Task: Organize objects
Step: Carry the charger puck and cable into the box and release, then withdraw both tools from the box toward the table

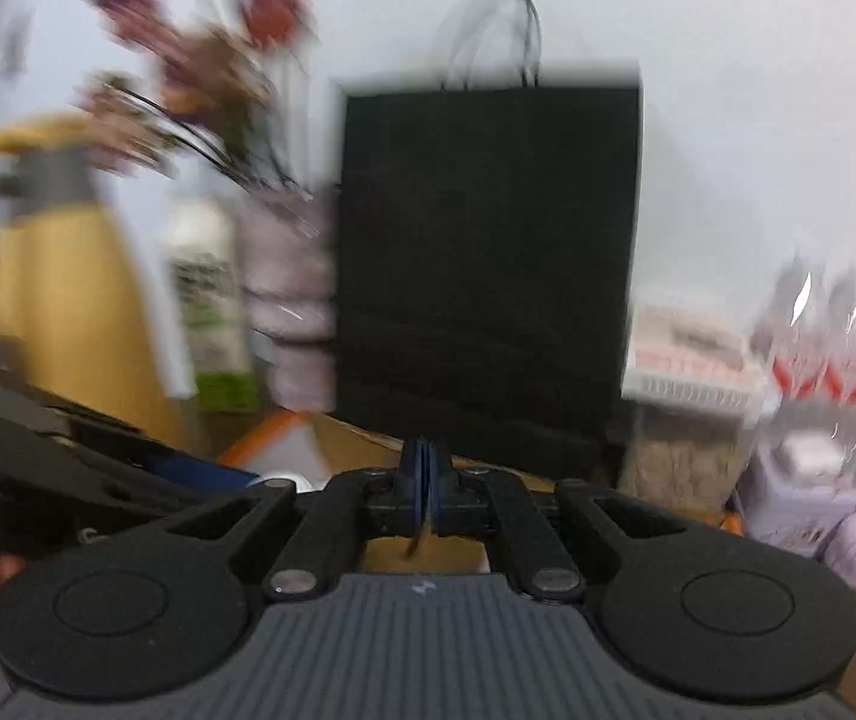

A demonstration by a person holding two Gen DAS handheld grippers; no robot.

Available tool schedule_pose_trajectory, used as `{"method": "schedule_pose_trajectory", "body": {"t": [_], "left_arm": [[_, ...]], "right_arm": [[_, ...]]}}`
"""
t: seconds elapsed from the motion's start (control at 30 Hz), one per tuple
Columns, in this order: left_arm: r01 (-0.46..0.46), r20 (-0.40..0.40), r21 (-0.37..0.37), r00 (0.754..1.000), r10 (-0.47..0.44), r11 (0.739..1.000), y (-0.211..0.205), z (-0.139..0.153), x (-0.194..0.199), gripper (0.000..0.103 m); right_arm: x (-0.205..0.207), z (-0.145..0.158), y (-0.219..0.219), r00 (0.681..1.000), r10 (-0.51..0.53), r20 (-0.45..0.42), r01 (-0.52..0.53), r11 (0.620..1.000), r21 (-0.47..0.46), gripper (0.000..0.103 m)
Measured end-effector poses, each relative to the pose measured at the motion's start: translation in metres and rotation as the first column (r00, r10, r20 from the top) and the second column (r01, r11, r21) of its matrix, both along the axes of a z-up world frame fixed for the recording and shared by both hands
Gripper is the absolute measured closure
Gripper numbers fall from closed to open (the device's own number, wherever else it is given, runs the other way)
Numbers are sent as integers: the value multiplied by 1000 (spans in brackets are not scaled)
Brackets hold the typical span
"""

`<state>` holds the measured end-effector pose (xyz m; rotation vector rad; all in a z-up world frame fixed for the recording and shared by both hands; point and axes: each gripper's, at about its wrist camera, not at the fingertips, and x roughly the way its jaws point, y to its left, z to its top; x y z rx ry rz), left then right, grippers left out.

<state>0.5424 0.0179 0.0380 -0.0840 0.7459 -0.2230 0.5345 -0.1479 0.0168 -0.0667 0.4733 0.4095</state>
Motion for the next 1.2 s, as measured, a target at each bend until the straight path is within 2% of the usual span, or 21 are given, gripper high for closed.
{"method": "schedule_pose_trajectory", "body": {"t": [0.07,0.1,0.13,0.23,0.3,0.33,0.37,0.47,0.53,0.57,0.67,0.77,0.83,0.93,1.1,1.13,1.2], "left_arm": [[-41,-25,-45,999,40,998,2,-17,31,62],[-75,-65,-60,995,71,995,4,-27,45,54],[-99,-96,-75,991,92,992,6,-33,52,50],[-60,-95,-86,994,52,994,9,-38,55,45],[-51,-66,-65,997,46,997,10,-32,50,39],[-64,-56,-53,997,61,997,11,-27,46,37],[-71,-45,-46,997,69,996,12,-20,41,37],[-61,-18,-50,998,60,997,12,4,25,33],[-53,8,-29,999,54,998,9,21,8,29],[-59,21,-1,998,59,998,6,31,-5,29],[-14,87,51,996,10,999,-4,56,-61,21],[46,159,96,985,-61,994,-13,73,-138,16],[73,205,115,974,-96,991,-16,76,-189,12],[113,260,142,954,-147,983,-19,68,-276,11],[165,327,81,927,-182,983,-3,32,-385,4],[169,312,65,933,-180,984,3,24,-400,4],[106,269,67,956,-120,992,13,10,-425,4]], "right_arm": [[36,-20,0,991,-37,-130,42,999,34,98],[47,-28,-1,982,-56,-180,64,997,42,97],[50,-32,-2,979,-69,-190,78,996,38,96],[50,-38,-6,981,-66,-184,71,997,16,91],[46,-31,-14,982,-76,-175,81,997,17,73],[43,-27,-17,982,-86,-166,90,996,20,68],[39,-21,-21,982,-101,-158,105,994,18,65],[26,-3,-30,981,-122,-149,123,992,1,65],[14,10,-31,981,-130,-144,128,991,-27,58],[3,17,-31,981,-134,-139,129,991,-45,51],[-37,36,-31,987,-120,-108,112,990,-80,45],[-99,52,-35,996,-67,-59,62,995,-75,26],[-148,58,-41,999,-31,-22,29,998,-60,20],[-229,54,-49,999,35,35,-33,997,-63,7],[-350,28,-64,993,90,75,-88,996,-28,0],[-368,21,-66,995,65,74,-63,998,-27,0],[-402,5,-74,999,2,39,-2,1000,12,0]]}}
